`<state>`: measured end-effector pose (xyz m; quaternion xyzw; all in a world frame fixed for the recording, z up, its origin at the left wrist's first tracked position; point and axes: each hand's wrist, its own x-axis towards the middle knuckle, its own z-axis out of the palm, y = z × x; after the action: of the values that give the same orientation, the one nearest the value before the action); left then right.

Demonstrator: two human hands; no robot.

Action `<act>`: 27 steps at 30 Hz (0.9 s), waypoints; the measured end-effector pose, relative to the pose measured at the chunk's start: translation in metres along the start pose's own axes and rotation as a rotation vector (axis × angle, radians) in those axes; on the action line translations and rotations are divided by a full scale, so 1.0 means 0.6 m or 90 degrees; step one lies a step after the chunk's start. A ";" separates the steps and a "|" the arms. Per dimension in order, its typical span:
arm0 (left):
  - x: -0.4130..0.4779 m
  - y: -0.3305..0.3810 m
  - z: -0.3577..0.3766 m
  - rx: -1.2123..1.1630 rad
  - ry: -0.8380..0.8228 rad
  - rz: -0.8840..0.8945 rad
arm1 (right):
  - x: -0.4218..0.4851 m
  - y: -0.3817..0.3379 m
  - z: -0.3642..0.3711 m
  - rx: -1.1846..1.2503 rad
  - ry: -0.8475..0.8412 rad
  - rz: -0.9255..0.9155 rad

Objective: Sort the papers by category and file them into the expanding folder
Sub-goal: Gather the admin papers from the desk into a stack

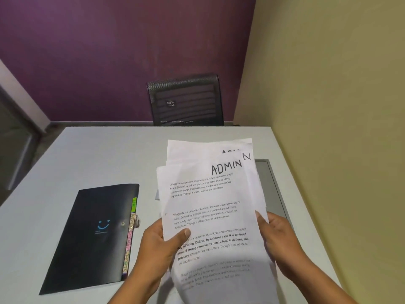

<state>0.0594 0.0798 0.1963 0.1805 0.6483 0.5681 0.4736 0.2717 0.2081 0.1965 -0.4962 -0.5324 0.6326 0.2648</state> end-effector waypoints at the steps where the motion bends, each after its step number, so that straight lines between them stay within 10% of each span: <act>1: -0.002 -0.001 0.000 0.004 0.001 -0.003 | 0.001 0.001 -0.001 -0.008 0.000 -0.010; 18: 0.006 -0.051 -0.013 -0.007 0.007 0.035 | 0.001 0.010 0.002 0.150 -0.026 -0.031; 27: 0.008 -0.065 0.003 0.104 0.064 0.180 | -0.010 0.041 0.000 -0.082 0.013 -0.056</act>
<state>0.0704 0.0732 0.1589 0.2794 0.6831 0.5830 0.3398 0.2787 0.1958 0.1752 -0.4947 -0.5907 0.5796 0.2654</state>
